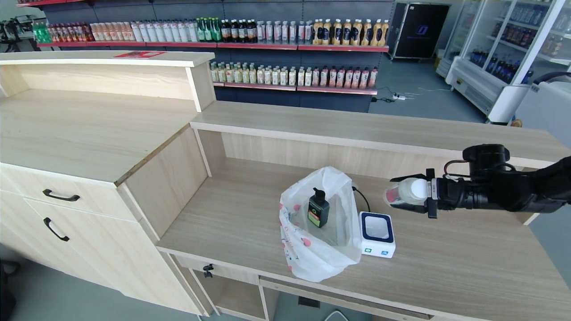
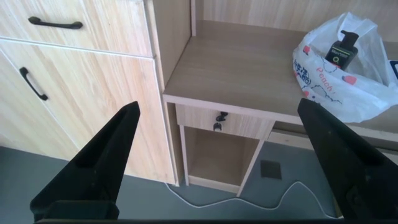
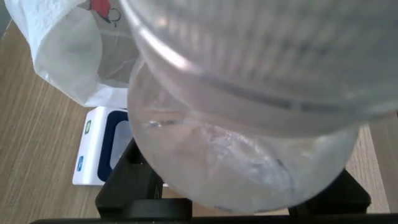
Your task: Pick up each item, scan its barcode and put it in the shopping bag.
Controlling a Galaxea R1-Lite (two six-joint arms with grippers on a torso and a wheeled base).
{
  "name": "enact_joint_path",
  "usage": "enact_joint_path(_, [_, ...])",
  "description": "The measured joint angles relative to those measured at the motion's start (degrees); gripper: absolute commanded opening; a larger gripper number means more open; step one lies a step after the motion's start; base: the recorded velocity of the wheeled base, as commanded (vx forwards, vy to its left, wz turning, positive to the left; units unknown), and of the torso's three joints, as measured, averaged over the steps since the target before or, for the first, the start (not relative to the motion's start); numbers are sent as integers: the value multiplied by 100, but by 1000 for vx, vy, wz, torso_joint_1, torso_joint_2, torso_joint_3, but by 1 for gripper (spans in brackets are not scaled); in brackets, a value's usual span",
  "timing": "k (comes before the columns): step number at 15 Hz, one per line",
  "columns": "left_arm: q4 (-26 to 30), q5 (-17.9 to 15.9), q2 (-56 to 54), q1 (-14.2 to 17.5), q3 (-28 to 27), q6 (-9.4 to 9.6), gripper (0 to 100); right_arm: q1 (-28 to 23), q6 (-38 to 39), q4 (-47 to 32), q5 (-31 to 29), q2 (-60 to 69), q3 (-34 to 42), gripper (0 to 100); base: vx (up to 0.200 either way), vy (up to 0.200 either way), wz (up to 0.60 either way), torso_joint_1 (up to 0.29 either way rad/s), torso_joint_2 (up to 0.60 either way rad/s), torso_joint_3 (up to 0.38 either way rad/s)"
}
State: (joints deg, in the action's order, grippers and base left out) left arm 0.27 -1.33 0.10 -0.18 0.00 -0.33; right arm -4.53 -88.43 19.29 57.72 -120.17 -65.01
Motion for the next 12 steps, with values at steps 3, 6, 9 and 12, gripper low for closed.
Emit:
enact_joint_path(3, [-2,0,0,-2,0,1,100,77,60,567,2,-260,-37,0,0,0,0,0,0,0])
enact_joint_path(6, [-2,0,0,-2,0,0,100,156,68,962,0,-469,-39,0,0,0,0,0,0,0])
enact_joint_path(9, [-2,0,0,-2,0,0,100,230,66,1329,2,-621,-32,0,0,0,0,0,0,0])
enact_joint_path(12, [0,0,0,-2,0,0,100,256,68,1632,0,-712,2,0,0,0,0,0,0,0])
